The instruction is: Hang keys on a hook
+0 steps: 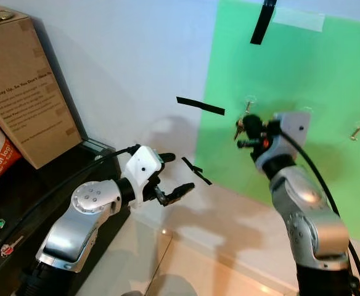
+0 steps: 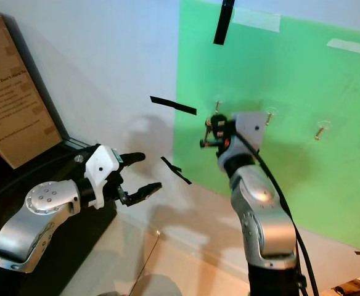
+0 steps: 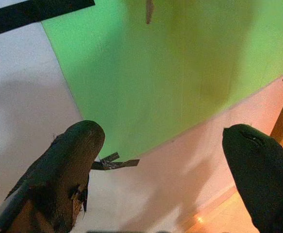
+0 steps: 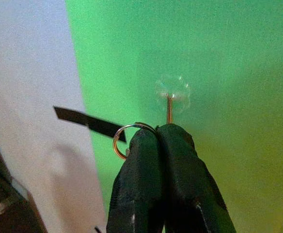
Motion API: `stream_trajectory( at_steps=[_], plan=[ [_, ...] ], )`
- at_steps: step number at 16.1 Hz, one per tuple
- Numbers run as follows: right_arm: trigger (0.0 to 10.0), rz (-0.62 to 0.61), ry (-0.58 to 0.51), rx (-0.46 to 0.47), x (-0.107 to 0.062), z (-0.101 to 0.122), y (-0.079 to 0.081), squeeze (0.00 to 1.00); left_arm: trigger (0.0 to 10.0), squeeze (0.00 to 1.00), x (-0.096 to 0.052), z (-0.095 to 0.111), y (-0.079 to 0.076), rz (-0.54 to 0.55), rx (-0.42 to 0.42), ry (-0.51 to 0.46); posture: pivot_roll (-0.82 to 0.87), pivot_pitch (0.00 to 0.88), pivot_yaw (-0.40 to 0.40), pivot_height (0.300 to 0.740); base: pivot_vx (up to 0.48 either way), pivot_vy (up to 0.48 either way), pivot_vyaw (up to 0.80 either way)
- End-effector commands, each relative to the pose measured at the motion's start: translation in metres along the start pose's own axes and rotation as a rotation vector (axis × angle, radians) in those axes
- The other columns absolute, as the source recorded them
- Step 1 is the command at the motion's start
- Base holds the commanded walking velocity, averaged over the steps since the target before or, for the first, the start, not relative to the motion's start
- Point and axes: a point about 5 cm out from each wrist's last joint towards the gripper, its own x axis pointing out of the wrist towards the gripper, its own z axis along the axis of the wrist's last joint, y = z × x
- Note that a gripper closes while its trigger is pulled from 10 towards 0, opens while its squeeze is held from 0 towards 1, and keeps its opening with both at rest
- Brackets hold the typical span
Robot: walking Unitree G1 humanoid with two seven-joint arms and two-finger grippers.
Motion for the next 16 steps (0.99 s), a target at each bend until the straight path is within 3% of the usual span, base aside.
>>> stream_trajectory(
  at_steps=[1, 9, 16],
  plan=[
    [10.0, -0.047, 0.012, -0.008, 0.004, 0.001, -0.005, 0.0, 10.0, 0.0, 0.001, 0.007, -0.001, -0.012, 0.019, -0.015, -0.02, 0.0, -0.019, 0.74, 0.0, 0.0, 0.0],
    [10.0, -0.171, 0.008, -0.007, 0.017, 0.011, -0.02, 0.0, 10.0, 0.0, 0.002, 0.009, 0.0, -0.01, 0.016, -0.016, -0.02, 0.0, -0.026, 0.74, 0.0, 0.0, 0.0],
    [10.0, -0.123, 0.029, -0.01, 0.022, 0.013, -0.016, 0.0, 10.0, 0.0, 0.003, 0.008, -0.001, -0.004, 0.011, -0.018, -0.01, 0.0, -0.035, 0.74, 0.0, 0.0, 0.0]
  ],
)
